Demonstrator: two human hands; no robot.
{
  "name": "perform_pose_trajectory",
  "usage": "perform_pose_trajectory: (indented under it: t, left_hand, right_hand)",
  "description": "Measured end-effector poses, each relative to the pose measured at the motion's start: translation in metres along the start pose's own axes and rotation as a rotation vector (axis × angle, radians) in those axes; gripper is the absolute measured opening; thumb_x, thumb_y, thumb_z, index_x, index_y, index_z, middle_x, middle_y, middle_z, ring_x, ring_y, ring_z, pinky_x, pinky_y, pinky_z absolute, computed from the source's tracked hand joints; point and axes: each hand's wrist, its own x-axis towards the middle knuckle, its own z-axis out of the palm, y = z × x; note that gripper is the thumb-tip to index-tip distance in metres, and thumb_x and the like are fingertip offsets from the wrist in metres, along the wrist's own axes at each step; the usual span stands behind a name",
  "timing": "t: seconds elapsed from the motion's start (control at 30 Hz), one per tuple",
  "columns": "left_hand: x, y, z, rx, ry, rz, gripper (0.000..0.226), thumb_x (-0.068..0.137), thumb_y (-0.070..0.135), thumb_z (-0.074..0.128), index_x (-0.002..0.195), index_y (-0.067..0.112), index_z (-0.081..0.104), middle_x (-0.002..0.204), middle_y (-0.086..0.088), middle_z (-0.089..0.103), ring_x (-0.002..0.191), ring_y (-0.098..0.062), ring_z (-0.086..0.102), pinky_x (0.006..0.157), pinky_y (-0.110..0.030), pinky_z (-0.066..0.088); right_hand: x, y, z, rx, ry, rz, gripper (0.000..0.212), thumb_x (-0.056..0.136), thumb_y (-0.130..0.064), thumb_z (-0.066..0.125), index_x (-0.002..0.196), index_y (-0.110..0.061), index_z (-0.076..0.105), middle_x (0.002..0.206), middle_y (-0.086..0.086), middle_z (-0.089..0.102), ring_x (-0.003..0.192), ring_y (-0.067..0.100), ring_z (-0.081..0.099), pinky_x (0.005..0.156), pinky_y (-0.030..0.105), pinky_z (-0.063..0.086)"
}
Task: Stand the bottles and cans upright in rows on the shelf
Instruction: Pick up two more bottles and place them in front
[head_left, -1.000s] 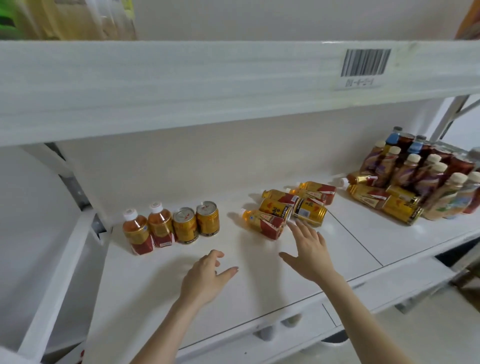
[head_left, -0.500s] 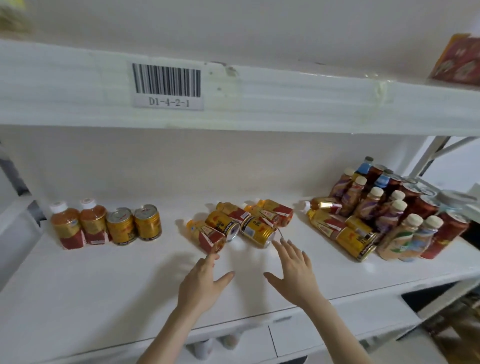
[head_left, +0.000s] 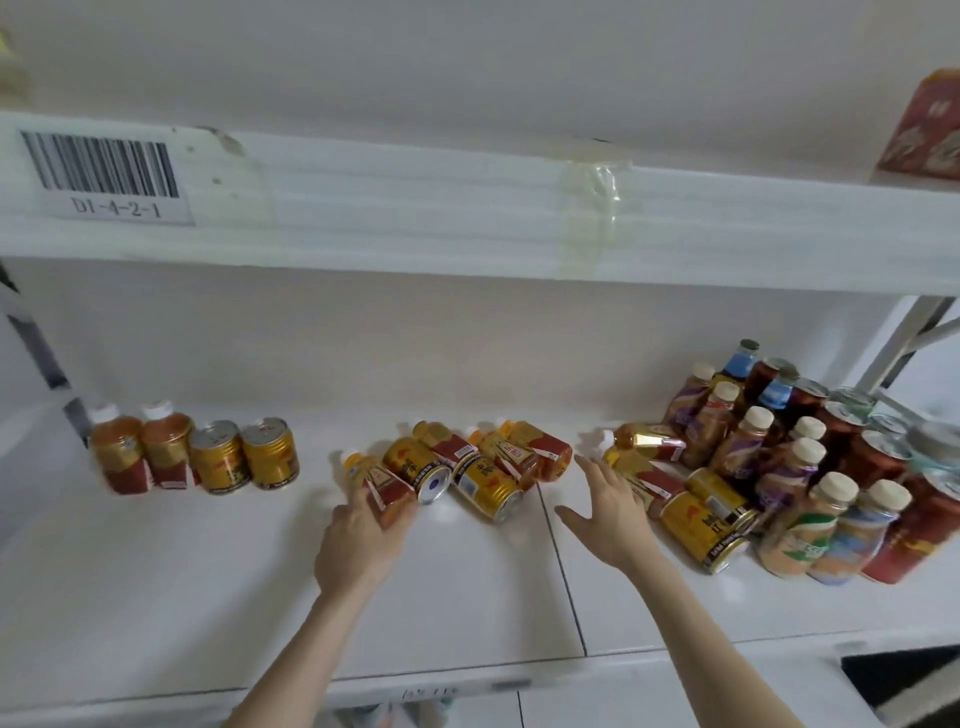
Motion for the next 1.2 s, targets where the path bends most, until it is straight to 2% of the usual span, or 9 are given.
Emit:
perform_pose_trajectory:
  t: [0.23, 0.43, 0.53, 0.63, 0.73, 0.87, 1.0, 1.1, 1.2]
  left_hand:
    - [0.05, -0.007, 0.021, -0.168, 0.048, -0.296, 0.082, 0.08, 0.064, 0.055, 0.137, 0.011, 0.029, 0.126, -0.02, 0.056, 0.109, -0.04, 0.056, 0.088, -0.045, 0.05]
    - [0.079, -0.017, 0.032, -0.57, 0.029, -0.507, 0.077, 0.075, 0.051, 0.071, 0.13, 0.005, 0.042, 0.119, -0.018, 0.06, 0.097, -0.035, 0.063, 0.07, -0.042, 0.056]
    - [0.088, -0.018, 0.034, -0.652, 0.0, -0.517, 0.06, 0.073, 0.041, 0.077, 0.11, -0.002, 0.057, 0.1, -0.02, 0.067, 0.083, -0.03, 0.066, 0.06, -0.035, 0.053]
    - [0.089, -0.016, 0.033, -0.759, -0.016, -0.53, 0.056, 0.07, 0.022, 0.082, 0.109, -0.008, 0.055, 0.098, -0.026, 0.066, 0.075, -0.032, 0.066, 0.051, -0.035, 0.052]
    - [0.087, -0.014, 0.029, -0.797, -0.034, -0.531, 0.056, 0.069, 0.017, 0.083, 0.109, -0.008, 0.052, 0.1, -0.027, 0.066, 0.076, -0.034, 0.067, 0.05, -0.037, 0.053]
    - [0.077, -0.01, 0.027, -0.836, -0.053, -0.468, 0.041, 0.072, 0.009, 0.08, 0.103, -0.009, 0.06, 0.09, -0.024, 0.069, 0.073, -0.031, 0.069, 0.048, -0.034, 0.055]
    - [0.059, -0.006, 0.03, -0.828, 0.003, -0.349, 0.03, 0.069, 0.003, 0.08, 0.094, 0.006, 0.063, 0.087, -0.014, 0.07, 0.077, -0.029, 0.069, 0.057, -0.034, 0.055]
    - [0.044, -0.003, 0.032, -0.798, 0.046, -0.271, 0.052, 0.063, -0.004, 0.083, 0.106, 0.005, 0.055, 0.094, -0.01, 0.067, 0.084, -0.025, 0.067, 0.065, -0.037, 0.055]
    - [0.025, -0.001, 0.032, -0.707, 0.04, -0.183, 0.058, 0.059, -0.008, 0.083, 0.104, 0.006, 0.049, 0.091, -0.003, 0.065, 0.08, -0.012, 0.064, 0.059, -0.028, 0.053]
  right_hand:
    - [0.073, 0.032, 0.009, 0.144, -0.07, -0.05, 0.072, 0.087, -0.049, 0.058, 0.145, -0.017, 0.03, 0.148, 0.009, 0.041, 0.133, 0.03, 0.04, 0.102, 0.044, 0.043]
    - [0.121, 0.036, 0.033, 0.278, -0.149, -0.05, 0.07, 0.088, -0.039, 0.061, 0.144, -0.012, 0.031, 0.142, 0.017, 0.045, 0.13, 0.033, 0.042, 0.104, 0.04, 0.039]
    - [0.137, 0.034, 0.041, 0.311, -0.207, -0.052, 0.068, 0.088, -0.036, 0.062, 0.144, -0.01, 0.033, 0.137, 0.017, 0.051, 0.125, 0.031, 0.049, 0.1, 0.034, 0.04]
    - [0.153, 0.034, 0.044, 0.286, -0.262, -0.061, 0.056, 0.084, -0.036, 0.066, 0.132, -0.01, 0.052, 0.122, 0.011, 0.063, 0.108, 0.025, 0.059, 0.089, 0.031, 0.047]
    - [0.164, 0.035, 0.044, 0.292, -0.296, -0.024, 0.058, 0.075, -0.038, 0.075, 0.124, -0.011, 0.059, 0.113, 0.008, 0.067, 0.091, 0.018, 0.059, 0.073, 0.025, 0.046]
    - [0.158, 0.032, 0.044, 0.37, -0.211, 0.042, 0.054, 0.069, -0.026, 0.079, 0.118, -0.007, 0.063, 0.098, 0.007, 0.067, 0.086, 0.019, 0.062, 0.075, 0.031, 0.054]
    - [0.13, 0.032, 0.048, 0.465, -0.055, 0.095, 0.048, 0.066, -0.022, 0.078, 0.109, -0.009, 0.064, 0.091, 0.004, 0.069, 0.079, 0.021, 0.063, 0.07, 0.035, 0.055]
    - [0.098, 0.032, 0.048, 0.588, 0.044, 0.156, 0.06, 0.065, -0.018, 0.08, 0.119, -0.006, 0.057, 0.102, 0.008, 0.066, 0.085, 0.02, 0.059, 0.075, 0.032, 0.048]
    - [0.068, 0.037, 0.05, 0.611, 0.092, 0.181, 0.074, 0.066, -0.017, 0.081, 0.131, -0.002, 0.049, 0.117, 0.013, 0.055, 0.108, 0.031, 0.055, 0.088, 0.035, 0.045]
